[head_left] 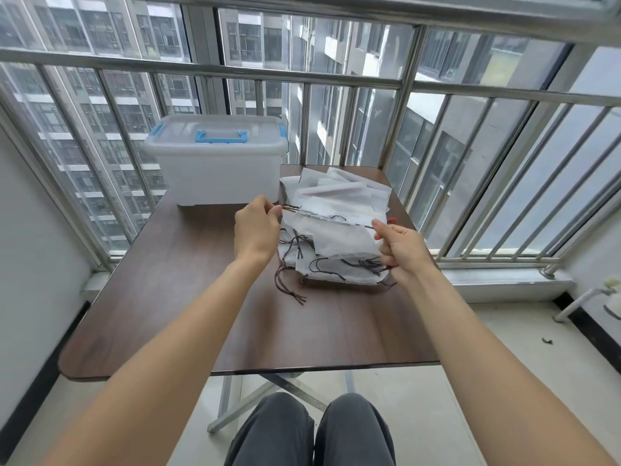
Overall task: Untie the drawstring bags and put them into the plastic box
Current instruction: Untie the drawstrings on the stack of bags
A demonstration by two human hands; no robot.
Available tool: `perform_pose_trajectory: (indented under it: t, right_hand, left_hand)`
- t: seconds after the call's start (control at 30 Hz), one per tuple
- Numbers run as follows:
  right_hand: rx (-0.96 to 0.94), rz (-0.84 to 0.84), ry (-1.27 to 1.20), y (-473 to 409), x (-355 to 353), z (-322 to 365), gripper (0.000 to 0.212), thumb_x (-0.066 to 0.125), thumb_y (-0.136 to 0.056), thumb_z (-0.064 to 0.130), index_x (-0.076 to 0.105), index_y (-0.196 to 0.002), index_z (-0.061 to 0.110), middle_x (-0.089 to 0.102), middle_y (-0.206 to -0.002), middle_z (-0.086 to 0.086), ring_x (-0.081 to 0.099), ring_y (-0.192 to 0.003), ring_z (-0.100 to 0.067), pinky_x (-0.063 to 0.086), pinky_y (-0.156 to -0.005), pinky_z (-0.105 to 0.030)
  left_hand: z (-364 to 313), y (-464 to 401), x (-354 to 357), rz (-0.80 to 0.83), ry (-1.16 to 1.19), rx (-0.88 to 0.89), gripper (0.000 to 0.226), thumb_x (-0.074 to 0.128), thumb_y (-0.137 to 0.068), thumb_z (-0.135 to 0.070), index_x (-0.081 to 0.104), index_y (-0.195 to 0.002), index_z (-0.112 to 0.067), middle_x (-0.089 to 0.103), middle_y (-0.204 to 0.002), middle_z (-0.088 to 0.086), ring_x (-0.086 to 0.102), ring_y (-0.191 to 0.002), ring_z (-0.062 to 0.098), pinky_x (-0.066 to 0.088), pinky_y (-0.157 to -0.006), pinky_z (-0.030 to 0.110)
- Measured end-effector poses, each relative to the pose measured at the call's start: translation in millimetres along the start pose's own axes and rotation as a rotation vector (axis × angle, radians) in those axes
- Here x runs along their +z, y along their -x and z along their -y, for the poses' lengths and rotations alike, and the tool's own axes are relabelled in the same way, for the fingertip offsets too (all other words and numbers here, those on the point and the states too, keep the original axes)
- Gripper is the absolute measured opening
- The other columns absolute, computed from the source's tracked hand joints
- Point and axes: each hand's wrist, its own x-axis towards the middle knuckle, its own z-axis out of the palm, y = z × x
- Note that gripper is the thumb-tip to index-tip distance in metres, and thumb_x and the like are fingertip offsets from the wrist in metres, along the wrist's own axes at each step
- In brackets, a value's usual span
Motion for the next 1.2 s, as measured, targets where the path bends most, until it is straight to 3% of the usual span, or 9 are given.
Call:
perform_pose_trajectory:
  t: [0.13, 0.3, 0.4, 0.53, 0.67, 0.77, 0.93, 1.07, 1.2]
  right_hand:
    - [-0.009, -0.046, -0.089, -4, 5, 4, 0.032, 0.062, -0.088, 0.014, 0.047, -0.060, 0.009, 0.029, -0.034, 0.013, 0.020, -0.029, -0.001, 0.016, -0.028, -0.013]
    - [0.056, -0.148, -0.259, -9, 8, -1, 0.032, 0.058, -0.090, 0.008, 0.044, -0.062, 0.009, 0.037, -0.055, 0.001, 0.022, -0.026, 0.000, 0.015, -0.027, -0.013]
    - [0.090, -0.215, -0.399, -11, 4, -3, 0.030, 0.057, -0.090, 0.004, 0.044, -0.063, 0.007, 0.036, -0.062, -0.002, 0.022, -0.024, 0.000, 0.015, -0.026, -0.013]
    - [0.082, -0.267, -0.453, -14, -3, -4, 0.028, 0.057, -0.089, 0.000, 0.044, -0.064, 0.005, 0.036, -0.061, -0.003, 0.023, -0.024, 0.000, 0.016, -0.025, -0.013]
    - [0.074, -0.270, -0.490, -14, -6, -9, 0.029, 0.054, -0.091, 0.002, 0.043, -0.064, 0.006, 0.037, -0.061, -0.002, 0.023, -0.024, 0.000, 0.016, -0.026, -0.012]
    - [0.026, -0.173, -0.404, -8, -11, -12, 0.030, 0.054, -0.093, 0.010, 0.043, -0.065, 0.008, 0.035, -0.043, 0.007, 0.021, -0.026, 0.000, 0.016, -0.027, -0.012]
    - [0.020, 0.057, -0.195, 11, -13, -10, 0.028, 0.055, -0.093, 0.025, 0.051, -0.069, 0.011, 0.035, -0.040, 0.011, 0.030, -0.035, -0.001, 0.028, -0.035, -0.012]
    - [0.069, 0.197, -0.130, 29, -3, -8, 0.022, 0.054, -0.093, 0.024, 0.058, -0.075, 0.012, 0.052, -0.048, 0.008, 0.050, -0.042, -0.002, 0.050, -0.047, -0.016]
    - [0.167, 0.300, -0.143, 45, 7, -3, 0.022, 0.051, -0.094, 0.023, 0.057, -0.075, 0.012, 0.062, -0.051, 0.005, 0.060, -0.044, -0.005, 0.053, -0.049, -0.018]
  left_hand:
    - [2, -3, -4, -0.027, 0.176, -0.151, 0.026, 0.042, -0.096, -0.011, 0.041, -0.071, -0.012, 0.068, -0.092, 0.010, 0.064, -0.069, 0.019, 0.044, -0.058, 0.025]
    - [-6, -2, 1, -0.083, 1.120, -0.513, 0.024, 0.024, -0.103, -0.009, 0.034, -0.081, -0.011, 0.060, -0.088, 0.014, 0.068, -0.060, 0.015, 0.058, -0.064, 0.029]
    - [5, -5, 2, -0.084, 1.369, -0.615, 0.019, 0.019, -0.103, -0.008, 0.036, -0.096, -0.005, 0.057, -0.088, 0.012, 0.069, -0.052, 0.014, 0.058, -0.056, 0.031]
    - [14, -6, -1, -0.118, 1.378, -0.645, 0.026, 0.020, -0.102, -0.005, 0.033, -0.080, -0.009, 0.051, -0.083, 0.008, 0.068, -0.059, 0.019, 0.052, -0.076, 0.039]
    - [7, -4, -2, -0.125, 1.380, -0.602, 0.028, 0.023, -0.102, -0.005, 0.034, -0.077, -0.009, 0.045, -0.074, 0.009, 0.058, -0.063, 0.017, 0.058, -0.064, 0.034]
    - [5, 5, -4, -0.039, 1.190, -0.486, 0.028, 0.025, -0.103, -0.009, 0.032, -0.076, -0.011, 0.043, -0.070, 0.007, 0.056, -0.047, 0.010, 0.054, -0.066, 0.030]
    - [1, 17, -13, 0.246, 0.843, -0.376, 0.024, 0.034, -0.102, -0.018, 0.042, -0.080, -0.014, 0.062, -0.083, 0.007, 0.063, -0.077, 0.018, 0.051, -0.074, 0.036]
    - [-9, 30, -19, 0.301, 0.520, -0.300, 0.024, 0.045, -0.098, -0.020, 0.051, -0.075, -0.016, 0.062, -0.079, -0.001, 0.058, -0.067, 0.009, 0.044, -0.059, 0.023]
    - [-15, 41, -29, 0.410, 0.368, -0.355, 0.024, 0.050, -0.096, -0.024, 0.057, -0.074, -0.017, 0.062, -0.077, -0.005, 0.049, -0.055, 0.009, 0.037, -0.052, 0.021]
